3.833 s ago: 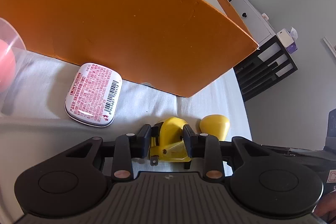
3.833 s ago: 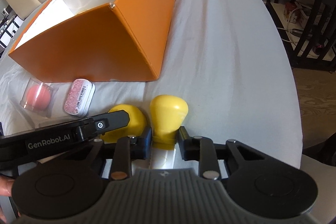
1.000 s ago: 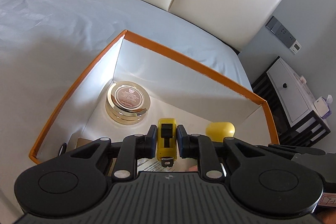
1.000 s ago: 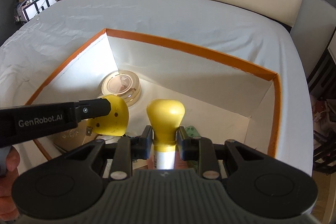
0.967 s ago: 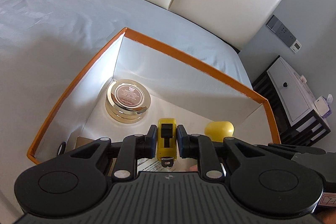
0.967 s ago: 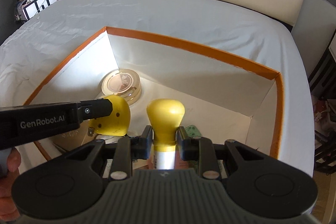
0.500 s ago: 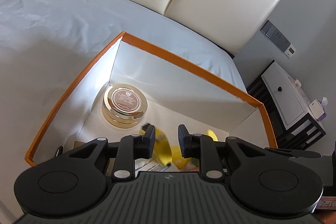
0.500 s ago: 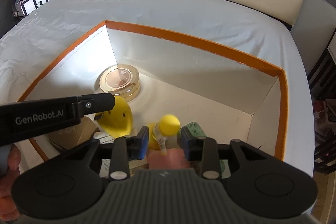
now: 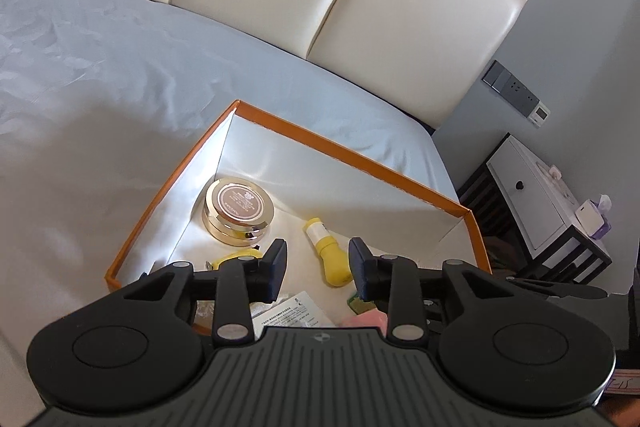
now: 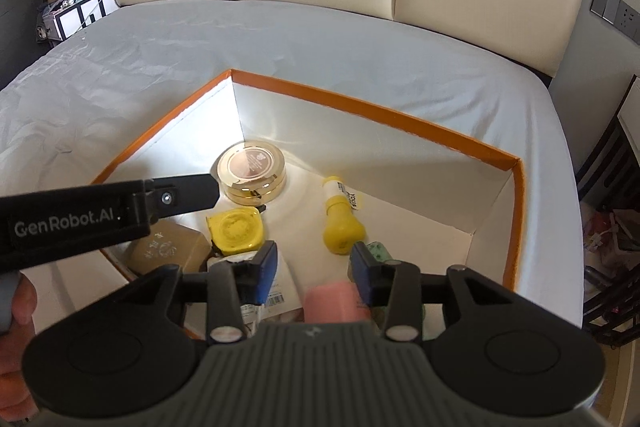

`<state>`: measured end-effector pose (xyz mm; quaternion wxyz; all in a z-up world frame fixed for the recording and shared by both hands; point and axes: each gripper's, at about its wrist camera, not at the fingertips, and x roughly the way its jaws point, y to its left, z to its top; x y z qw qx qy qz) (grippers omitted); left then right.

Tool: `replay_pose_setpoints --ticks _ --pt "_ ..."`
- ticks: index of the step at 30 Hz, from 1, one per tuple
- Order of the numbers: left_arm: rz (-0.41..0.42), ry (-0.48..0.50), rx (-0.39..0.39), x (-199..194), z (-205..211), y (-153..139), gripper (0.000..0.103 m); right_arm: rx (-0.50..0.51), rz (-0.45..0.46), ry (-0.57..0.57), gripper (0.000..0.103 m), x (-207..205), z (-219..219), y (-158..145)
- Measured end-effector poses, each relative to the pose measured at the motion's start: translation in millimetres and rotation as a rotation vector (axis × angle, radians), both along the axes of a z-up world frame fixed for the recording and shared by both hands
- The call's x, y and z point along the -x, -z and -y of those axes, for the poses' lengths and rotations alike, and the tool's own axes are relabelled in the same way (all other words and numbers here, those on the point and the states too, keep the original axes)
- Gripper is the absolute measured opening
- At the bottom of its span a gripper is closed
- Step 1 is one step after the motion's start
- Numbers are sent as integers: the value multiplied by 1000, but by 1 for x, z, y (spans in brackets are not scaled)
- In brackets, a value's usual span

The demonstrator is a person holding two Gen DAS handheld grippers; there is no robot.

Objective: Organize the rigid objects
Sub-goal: 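Grasp the clear sponge cup with the left tool while the right tool grips the pink-labelled tin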

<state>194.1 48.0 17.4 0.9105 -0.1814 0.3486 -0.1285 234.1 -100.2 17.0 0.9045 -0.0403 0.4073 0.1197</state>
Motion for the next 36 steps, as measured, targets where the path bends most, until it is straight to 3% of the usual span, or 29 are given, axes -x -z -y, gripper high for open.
replay_pose_setpoints --ticks 3,8,16,19,21,27,29,31,36 --pt "8 0 -5 17 -5 -5 38 -28 28 0 47 15 -1 -9" --pt "-10 3 -12 40 -18 -8 38 -72 62 -5 47 46 -3 -18" --pt "-122 -8 6 62 -40 6 38 -144 60 5 47 88 -1 -14" --pt "-179 -23 -18 68 -46 15 46 -172 43 21 47 100 1 -9" --pt "-206 -40 -7 71 -53 22 48 -187 27 34 47 107 2 -4" --pt "-292 -145 28 78 -74 44 67 -219 -73 88 47 115 8 27" --pt "-293 -166 29 80 -76 49 71 -226 -105 106 49 114 9 37" --pt "-265 -160 13 78 -71 49 81 -230 -129 114 56 112 7 44" --pt "-203 -87 -132 66 -46 51 87 -231 -172 118 62 104 0 60"
